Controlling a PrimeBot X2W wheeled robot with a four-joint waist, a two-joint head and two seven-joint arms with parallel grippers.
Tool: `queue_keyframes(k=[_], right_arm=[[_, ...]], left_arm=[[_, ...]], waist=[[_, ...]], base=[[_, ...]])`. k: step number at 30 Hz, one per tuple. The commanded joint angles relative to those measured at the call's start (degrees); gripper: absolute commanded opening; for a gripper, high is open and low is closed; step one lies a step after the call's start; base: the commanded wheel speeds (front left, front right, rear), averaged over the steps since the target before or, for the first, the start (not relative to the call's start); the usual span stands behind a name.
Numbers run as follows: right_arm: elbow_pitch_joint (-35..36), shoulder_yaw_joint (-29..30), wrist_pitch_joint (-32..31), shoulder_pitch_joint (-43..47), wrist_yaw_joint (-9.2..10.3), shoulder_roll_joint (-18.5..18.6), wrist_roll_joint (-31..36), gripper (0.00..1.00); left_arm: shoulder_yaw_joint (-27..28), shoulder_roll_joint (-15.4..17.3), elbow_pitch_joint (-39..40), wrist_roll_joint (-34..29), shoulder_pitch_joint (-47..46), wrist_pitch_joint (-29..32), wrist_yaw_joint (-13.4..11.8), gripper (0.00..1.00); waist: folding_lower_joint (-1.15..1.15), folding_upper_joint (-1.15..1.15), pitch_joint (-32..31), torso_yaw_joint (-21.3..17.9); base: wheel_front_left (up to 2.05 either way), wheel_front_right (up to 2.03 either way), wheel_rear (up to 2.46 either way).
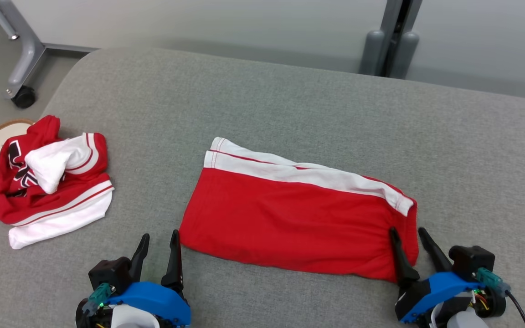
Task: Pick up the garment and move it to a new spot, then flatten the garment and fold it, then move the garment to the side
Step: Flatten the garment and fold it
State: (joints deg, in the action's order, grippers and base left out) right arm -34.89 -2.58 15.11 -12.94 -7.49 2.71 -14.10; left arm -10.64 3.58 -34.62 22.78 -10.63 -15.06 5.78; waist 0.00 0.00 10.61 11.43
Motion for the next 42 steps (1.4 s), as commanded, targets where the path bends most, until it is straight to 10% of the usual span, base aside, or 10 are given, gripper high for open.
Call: queue_keyframes(k=[1,9,10,12,28,35,42], right_arm=[[-1.91,0.44,0.01,-1.35,0.00,0.33,-0.07,1.00],[-6.88,-6.18,-0.50,-0.73,-0.36,-0.82,-5.91,0.96],[-6.57,-7.17,-0.50,-0.79,-0.36,-0.97,-6.73,0.49],[-4.98,-8.18,-0.44,-1.17,-0.36,-0.78,-9.21,0.00],[0.32,3.63,-0.01,3.73,0.05,0.43,-19.47,0.00],[8.33,-15.42,-2.82,4.35,0.00,0.60,-41.40,0.00],[8.34,-25.06,-1.13,-0.66,-0.01,0.34,-48.45,0.00]], left_arm=[[0.23,-0.10,-0.59,-0.09,0.40,-0.15,0.43,1.00],[1.76,-0.58,-0.95,-1.30,-0.18,-0.16,1.31,1.00],[1.76,-0.62,-0.98,-1.35,-0.32,-0.16,1.43,1.00],[1.86,-0.64,-0.87,-1.88,-0.96,-0.16,1.60,1.00],[0.37,-0.65,-2.38,-1.05,1.84,-0.16,1.71,1.00],[-4.63,-0.64,-3.85,2.68,1.40,-0.15,1.72,1.00],[-6.74,-0.63,-4.57,3.49,1.13,-0.16,1.72,1.00]], waist=[[0.00,0.00,0.75,0.85],[0.00,0.00,1.91,1.41],[0.00,0.00,1.99,1.38],[0.00,0.00,1.99,1.25],[0.00,0.00,-3.05,-1.85],[0.00,0.00,-4.11,0.15],[0.00,0.00,-4.34,6.05]], base=[[0.00,0.00,0.00],[0.00,0.00,0.00],[0.00,0.00,0.00],[0.00,0.00,0.00],[0.00,0.00,0.00],[0.00,0.00,0.00],[0.00,0.00,0.00]])
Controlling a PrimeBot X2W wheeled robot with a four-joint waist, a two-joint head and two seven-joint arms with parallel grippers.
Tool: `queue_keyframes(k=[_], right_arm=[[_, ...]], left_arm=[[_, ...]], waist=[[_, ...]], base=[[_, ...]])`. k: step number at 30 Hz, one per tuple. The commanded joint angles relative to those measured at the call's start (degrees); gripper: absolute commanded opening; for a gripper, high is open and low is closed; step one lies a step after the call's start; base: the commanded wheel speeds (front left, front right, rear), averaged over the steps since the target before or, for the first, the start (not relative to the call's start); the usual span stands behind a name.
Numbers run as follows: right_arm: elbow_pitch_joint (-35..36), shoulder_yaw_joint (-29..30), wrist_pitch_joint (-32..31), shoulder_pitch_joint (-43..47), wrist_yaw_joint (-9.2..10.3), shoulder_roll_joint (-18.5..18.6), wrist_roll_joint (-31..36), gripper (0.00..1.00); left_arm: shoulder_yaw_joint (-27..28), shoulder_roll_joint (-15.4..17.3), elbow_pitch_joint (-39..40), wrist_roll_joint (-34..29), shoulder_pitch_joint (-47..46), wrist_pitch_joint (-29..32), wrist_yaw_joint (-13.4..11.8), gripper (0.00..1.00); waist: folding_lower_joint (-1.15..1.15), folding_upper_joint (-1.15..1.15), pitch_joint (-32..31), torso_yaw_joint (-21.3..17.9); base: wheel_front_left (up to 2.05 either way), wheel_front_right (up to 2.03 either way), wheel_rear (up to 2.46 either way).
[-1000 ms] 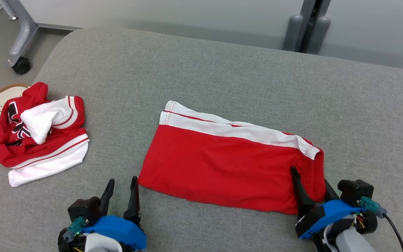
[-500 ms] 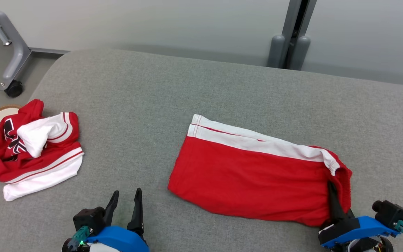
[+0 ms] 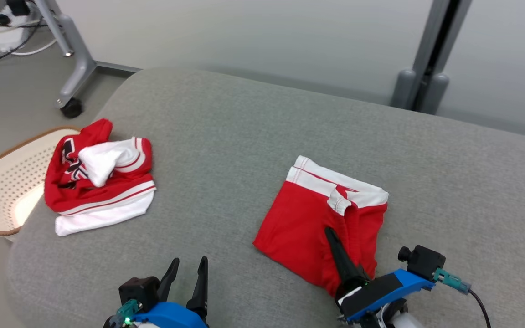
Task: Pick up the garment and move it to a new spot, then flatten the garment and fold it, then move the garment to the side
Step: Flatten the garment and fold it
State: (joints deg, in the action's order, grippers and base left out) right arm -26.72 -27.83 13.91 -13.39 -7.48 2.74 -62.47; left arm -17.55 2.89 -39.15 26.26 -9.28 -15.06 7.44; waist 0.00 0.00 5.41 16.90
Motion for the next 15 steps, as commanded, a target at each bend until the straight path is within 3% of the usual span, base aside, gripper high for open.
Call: queue_keyframes(k=[1,6,8,9,10,11,12,15], right_arm=[[-0.67,-0.12,0.42,-1.09,-0.02,0.30,-0.24,0.00],[-5.95,-0.07,1.21,-6.06,-0.02,0.31,1.34,0.00],[-7.79,2.51,1.27,-7.54,-0.02,0.33,2.88,0.00],[-8.78,3.82,1.29,-7.74,-0.02,0.33,3.69,0.06],[-9.55,5.03,1.29,-7.92,-0.02,0.33,4.76,0.32],[-9.91,5.58,1.29,-8.26,-0.02,0.26,5.31,0.81],[-9.95,5.83,1.28,-8.46,-0.03,0.17,5.49,1.00],[-8.95,7.28,1.29,-8.83,-0.02,0.29,8.10,1.00]], left_arm=[[-0.18,0.05,-0.14,-0.16,-0.15,-0.16,0.07,1.00],[-0.47,0.02,0.01,-0.57,0.64,-0.15,0.07,1.00],[-0.60,0.01,0.09,-0.38,0.78,-0.15,0.07,1.00],[-0.65,0.01,0.10,-0.26,0.94,-0.15,0.07,1.00],[-0.70,0.01,0.20,-0.20,1.12,-0.15,0.07,1.00],[-0.73,-0.01,0.30,-0.12,1.27,-0.16,0.07,1.00],[-0.70,0.01,0.40,0.01,1.44,-0.16,0.07,1.00],[-0.44,0.01,0.64,0.18,1.65,-0.16,0.07,1.00]], waist=[[0.00,0.00,0.89,1.71],[0.00,0.00,1.31,6.37],[0.00,0.00,1.63,7.77],[0.00,0.00,1.72,8.28],[0.00,0.00,1.83,8.68],[0.00,0.00,1.94,8.98],[0.00,0.00,2.02,9.16],[0.00,0.00,2.25,8.95]], base=[[0.00,0.00,0.00],[0.00,0.00,0.00],[0.00,0.00,0.00],[0.00,0.00,0.00],[0.00,0.00,0.00],[0.00,0.00,0.00],[0.00,0.00,0.00],[0.00,0.00,0.00]])
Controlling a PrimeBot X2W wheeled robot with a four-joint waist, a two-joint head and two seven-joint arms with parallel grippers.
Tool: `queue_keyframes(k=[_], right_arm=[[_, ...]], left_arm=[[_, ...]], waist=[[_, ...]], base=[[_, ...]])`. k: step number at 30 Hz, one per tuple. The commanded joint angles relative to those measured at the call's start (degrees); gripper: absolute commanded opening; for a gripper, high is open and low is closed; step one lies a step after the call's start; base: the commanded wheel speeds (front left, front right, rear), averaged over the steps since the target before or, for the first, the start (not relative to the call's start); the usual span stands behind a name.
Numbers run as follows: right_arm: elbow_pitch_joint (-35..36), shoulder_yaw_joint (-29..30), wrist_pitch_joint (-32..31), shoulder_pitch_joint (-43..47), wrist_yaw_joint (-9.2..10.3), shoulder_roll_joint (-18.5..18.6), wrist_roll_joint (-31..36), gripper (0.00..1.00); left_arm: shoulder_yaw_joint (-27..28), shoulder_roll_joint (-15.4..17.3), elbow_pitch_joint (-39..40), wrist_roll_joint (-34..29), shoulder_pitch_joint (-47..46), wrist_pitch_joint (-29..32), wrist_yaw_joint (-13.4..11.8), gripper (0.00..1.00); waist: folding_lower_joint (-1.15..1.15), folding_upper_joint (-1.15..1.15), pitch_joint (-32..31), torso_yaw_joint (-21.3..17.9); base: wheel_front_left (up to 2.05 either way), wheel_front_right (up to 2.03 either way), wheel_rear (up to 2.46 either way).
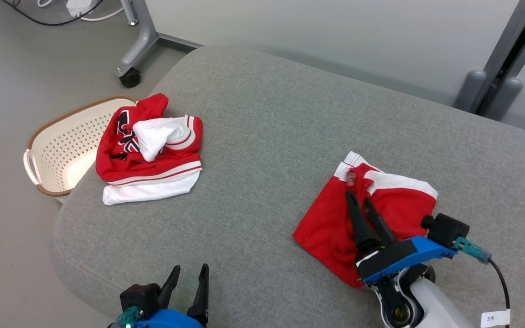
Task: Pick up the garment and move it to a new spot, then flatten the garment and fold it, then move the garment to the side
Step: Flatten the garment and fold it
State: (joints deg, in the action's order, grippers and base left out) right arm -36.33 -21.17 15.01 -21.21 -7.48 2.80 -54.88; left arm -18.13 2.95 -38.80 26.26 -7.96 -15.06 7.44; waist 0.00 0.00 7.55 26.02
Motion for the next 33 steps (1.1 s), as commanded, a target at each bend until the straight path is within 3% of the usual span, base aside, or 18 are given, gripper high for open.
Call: queue_keyframes(k=[1,6,20,28,33], right_arm=[[1.05,1.11,0.20,-0.54,-0.02,0.25,0.53,1.00],[3.59,2.47,0.20,0.88,-0.02,0.23,3.35,1.00],[7.82,17.79,0.20,9.04,-0.02,0.17,31.34,1.00],[9.96,22.34,0.21,13.23,-0.01,0.19,44.51,1.00],[10.52,22.94,0.21,15.16,-0.02,0.18,48.93,1.00]], left_arm=[[0.22,-0.04,0.36,0.08,0.29,-0.16,0.07,1.00],[0.87,-0.02,1.29,-0.85,-0.60,-0.15,0.07,1.00],[6.56,-0.04,7.57,-5.83,0.86,-0.16,0.07,1.00],[8.59,0.09,9.93,-10.05,3.01,-0.15,0.07,1.00],[9.20,0.15,10.76,-12.05,4.47,-0.16,0.08,1.00]], waist=[[0.00,0.00,0.08,-0.46],[0.00,0.00,-0.18,-2.46],[0.00,0.00,-2.77,-11.30],[0.00,0.00,-4.11,-15.91],[0.00,0.00,-5.17,-17.81]], base=[[0.00,0.00,0.00],[0.00,0.00,0.00],[0.00,0.00,0.00],[0.00,0.00,0.00],[0.00,0.00,0.00]])
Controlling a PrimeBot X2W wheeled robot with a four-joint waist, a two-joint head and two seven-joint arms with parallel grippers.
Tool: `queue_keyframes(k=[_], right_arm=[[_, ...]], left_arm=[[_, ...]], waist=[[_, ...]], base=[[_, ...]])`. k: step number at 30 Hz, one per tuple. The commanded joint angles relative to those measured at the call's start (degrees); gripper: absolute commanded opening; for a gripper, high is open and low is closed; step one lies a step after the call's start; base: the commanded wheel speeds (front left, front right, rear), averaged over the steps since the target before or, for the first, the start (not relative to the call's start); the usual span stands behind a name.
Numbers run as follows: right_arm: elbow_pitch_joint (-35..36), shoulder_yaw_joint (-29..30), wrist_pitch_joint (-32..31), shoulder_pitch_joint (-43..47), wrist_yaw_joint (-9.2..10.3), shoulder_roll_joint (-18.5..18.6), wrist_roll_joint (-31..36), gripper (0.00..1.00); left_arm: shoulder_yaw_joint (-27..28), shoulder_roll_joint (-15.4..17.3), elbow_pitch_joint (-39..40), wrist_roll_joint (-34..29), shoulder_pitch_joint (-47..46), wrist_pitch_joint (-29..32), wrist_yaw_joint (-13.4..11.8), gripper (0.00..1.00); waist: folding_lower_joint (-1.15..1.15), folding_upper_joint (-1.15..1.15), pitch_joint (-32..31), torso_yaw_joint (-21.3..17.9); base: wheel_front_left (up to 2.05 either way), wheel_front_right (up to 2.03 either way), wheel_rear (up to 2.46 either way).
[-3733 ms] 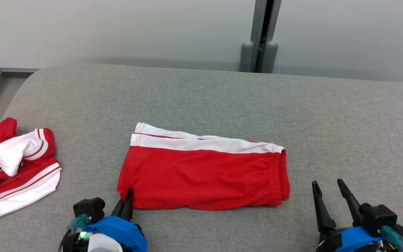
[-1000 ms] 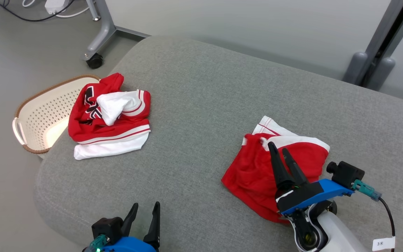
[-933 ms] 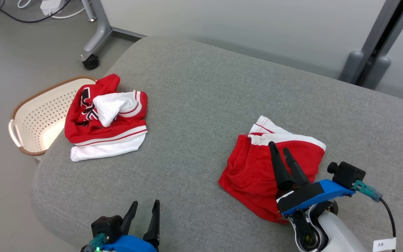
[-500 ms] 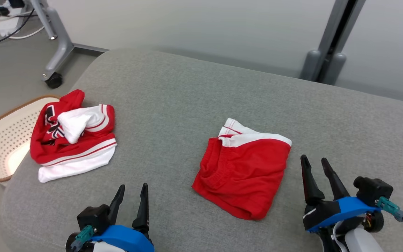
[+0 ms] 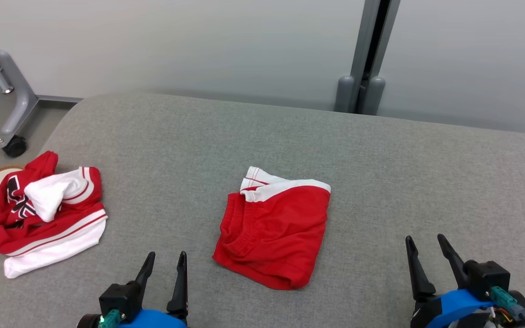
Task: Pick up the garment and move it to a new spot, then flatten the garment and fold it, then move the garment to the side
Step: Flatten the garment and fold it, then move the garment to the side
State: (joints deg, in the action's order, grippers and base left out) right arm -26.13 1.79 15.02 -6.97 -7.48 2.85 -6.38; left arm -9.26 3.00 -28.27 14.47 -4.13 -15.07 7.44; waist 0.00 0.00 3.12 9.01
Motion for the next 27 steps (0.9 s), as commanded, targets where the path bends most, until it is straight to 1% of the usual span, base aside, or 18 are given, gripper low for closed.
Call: queue_keyframes(k=[1,3,7,10,13,17,21,24,27], right_arm=[[0.33,0.02,0.20,1.40,-0.01,0.11,0.75,1.00],[0.05,0.28,0.20,2.44,-0.01,0.15,1.17,1.00],[-0.08,0.04,0.20,3.43,-0.01,0.12,1.45,1.00],[0.05,0.15,0.20,3.56,-0.01,0.13,1.36,1.00],[-0.14,-0.87,0.20,2.77,-0.01,0.12,1.11,1.00],[-1.41,-3.42,0.20,-0.64,-0.01,0.12,0.44,1.00],[-4.26,-7.18,0.20,-5.12,-0.01,0.12,-0.72,1.00],[-7.71,-9.20,0.19,-8.57,-0.01,0.16,-0.91,1.00],[-11.99,-9.57,0.20,-11.27,-0.01,0.19,0.06,1.00]], left_arm=[[0.31,0.11,0.47,-0.75,1.13,-0.14,0.08,1.00],[-0.47,0.44,1.23,-2.09,1.86,-0.15,0.08,1.00],[0.14,0.39,2.50,-3.08,3.24,-0.15,0.08,1.00],[0.10,0.19,2.96,-3.31,3.54,-0.15,0.08,1.00],[-0.66,0.08,3.03,-3.31,2.56,-0.15,0.08,1.00],[-2.16,0.02,3.16,-3.00,0.99,-0.15,0.08,1.00],[-3.96,-0.04,2.79,-2.38,0.11,-0.15,0.08,1.00],[-5.03,-0.04,2.31,-1.76,-0.02,-0.15,0.07,1.00],[-5.85,-0.09,2.01,-1.30,0.02,-0.14,0.07,1.00]], waist=[[0.00,0.00,-1.03,-1.30],[0.00,0.00,-1.40,-2.09],[0.00,0.00,-1.47,-2.85],[0.00,0.00,-1.17,-2.71],[0.00,0.00,-0.37,-1.76],[0.00,0.00,1.49,0.68],[0.00,0.00,3.42,4.23],[0.00,0.00,4.38,7.30],[0.00,0.00,5.05,10.21]], base=[[0.00,0.00,0.00],[0.00,0.00,0.00],[0.00,0.00,0.00],[0.00,0.00,0.00],[0.00,0.00,0.00],[0.00,0.00,0.00],[0.00,0.00,0.00],[0.00,0.00,0.00],[0.00,0.00,0.00]])
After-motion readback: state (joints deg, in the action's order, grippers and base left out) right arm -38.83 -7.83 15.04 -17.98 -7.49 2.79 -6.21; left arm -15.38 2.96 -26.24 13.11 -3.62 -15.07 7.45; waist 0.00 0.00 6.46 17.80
